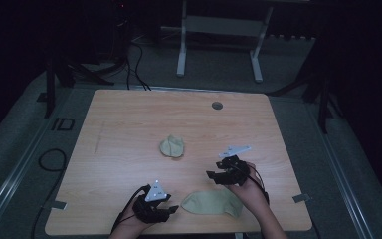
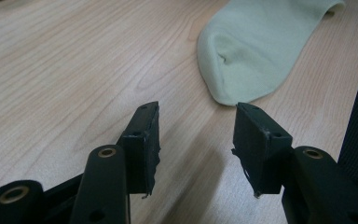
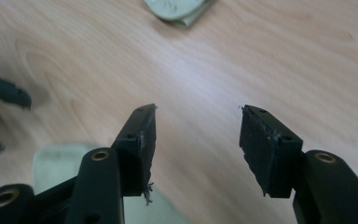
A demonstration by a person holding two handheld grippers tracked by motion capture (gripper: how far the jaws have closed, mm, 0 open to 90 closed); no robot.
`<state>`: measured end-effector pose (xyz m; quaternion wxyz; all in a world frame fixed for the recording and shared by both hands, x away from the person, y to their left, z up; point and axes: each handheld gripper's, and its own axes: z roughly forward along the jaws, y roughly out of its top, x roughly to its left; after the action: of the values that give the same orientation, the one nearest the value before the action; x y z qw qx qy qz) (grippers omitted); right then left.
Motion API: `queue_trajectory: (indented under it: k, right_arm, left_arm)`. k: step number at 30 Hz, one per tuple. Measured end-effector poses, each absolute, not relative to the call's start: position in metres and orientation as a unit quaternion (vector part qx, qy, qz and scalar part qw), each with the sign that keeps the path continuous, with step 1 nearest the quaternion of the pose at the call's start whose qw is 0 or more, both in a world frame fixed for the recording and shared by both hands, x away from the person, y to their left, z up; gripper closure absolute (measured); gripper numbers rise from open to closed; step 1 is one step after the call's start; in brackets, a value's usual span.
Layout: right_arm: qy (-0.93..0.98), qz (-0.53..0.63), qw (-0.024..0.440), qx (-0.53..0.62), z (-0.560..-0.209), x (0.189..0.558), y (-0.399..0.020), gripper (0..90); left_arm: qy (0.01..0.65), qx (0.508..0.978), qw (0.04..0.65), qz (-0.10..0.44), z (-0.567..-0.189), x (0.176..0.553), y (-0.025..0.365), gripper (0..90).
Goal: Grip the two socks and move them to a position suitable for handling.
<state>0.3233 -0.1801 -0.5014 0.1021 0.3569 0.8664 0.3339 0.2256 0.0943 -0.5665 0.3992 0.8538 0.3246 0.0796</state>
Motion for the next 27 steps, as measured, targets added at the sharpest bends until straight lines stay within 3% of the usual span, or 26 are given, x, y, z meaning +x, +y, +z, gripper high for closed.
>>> queue_trajectory:
  k: [11,27]
  right_arm:
    - [0.876,0.323,0.107,0.341,-0.496,0.365,-0.126,48.0]
    - [0.887,0.287,0.112,0.344,-0.516,0.423,-0.043,51.1]
  left_arm:
    - [0.329,0.850,0.405,0.071,-0.568,0.226,0.096,50.8]
    - [0.330,0.846,0.414,0.069,-0.567,0.227,0.101,50.8]
